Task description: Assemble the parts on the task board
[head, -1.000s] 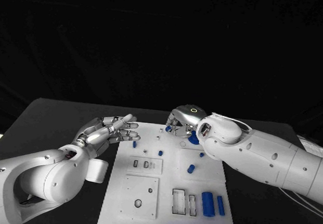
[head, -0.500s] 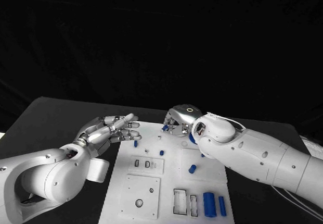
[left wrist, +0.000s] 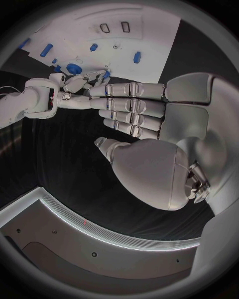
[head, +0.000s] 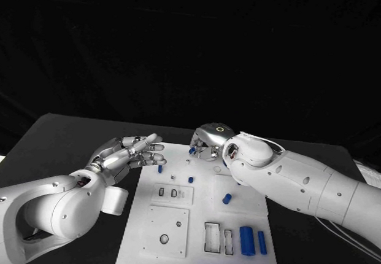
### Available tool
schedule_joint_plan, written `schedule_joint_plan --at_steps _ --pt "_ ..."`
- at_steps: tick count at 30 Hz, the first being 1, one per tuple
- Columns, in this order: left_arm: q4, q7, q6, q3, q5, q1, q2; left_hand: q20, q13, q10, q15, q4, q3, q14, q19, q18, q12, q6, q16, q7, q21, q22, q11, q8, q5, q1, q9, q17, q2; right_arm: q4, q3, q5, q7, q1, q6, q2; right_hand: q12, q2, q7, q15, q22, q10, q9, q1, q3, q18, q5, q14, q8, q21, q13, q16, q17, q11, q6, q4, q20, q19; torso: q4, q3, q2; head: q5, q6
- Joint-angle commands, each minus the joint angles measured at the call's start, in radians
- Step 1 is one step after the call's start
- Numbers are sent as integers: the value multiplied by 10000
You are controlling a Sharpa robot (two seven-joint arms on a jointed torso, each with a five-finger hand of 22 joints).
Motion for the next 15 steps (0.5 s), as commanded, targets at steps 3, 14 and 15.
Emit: schedule_joint_plan --at_steps 3,14,15 --pt "11 16 221 9 18 15 18 -3 -10 -54 -5 -63 -7 -36 -38 11 -66 -52 -52 45 -40 -9 7 -46 -38 28 -7 13 81 -75 -1 -145 85 -7 268 69 -32 -133 20 -32 4 28 89 -23 8 -115 0 323 -13 49 -5 69 -12 15 27 80 -25 -26 36 -23 -1 -16 -5" --pt "6 -7 223 9 18 18 14 0 -10 -58 -1 -71 -4 -48 -46 11 -67 -53 -67 47 -45 -12 10 -51 -38 33 -6 18 84 -267 -6 -110 -158 -6 -56 129 -42 -1199 235 489 -1649 -2940 -231 6 -1267 163 234 124 -94 -899 -126 -333 -813 619 -2815 681 449 -734 80 -38 -4 -56 -1" --pt "5 -9 223 9 18 18 11 1 -10 -61 0 -74 -3 -52 -49 11 -67 -54 -73 49 -46 -13 11 -53 -38 35 -6 20 85 -255 -7 -111 -178 -6 -113 116 29 -1129 338 551 -1764 -3171 -211 331 -1851 192 270 112 -49 -987 -103 -382 -901 693 -2988 957 532 -762 85 -35 -5 -64 6"
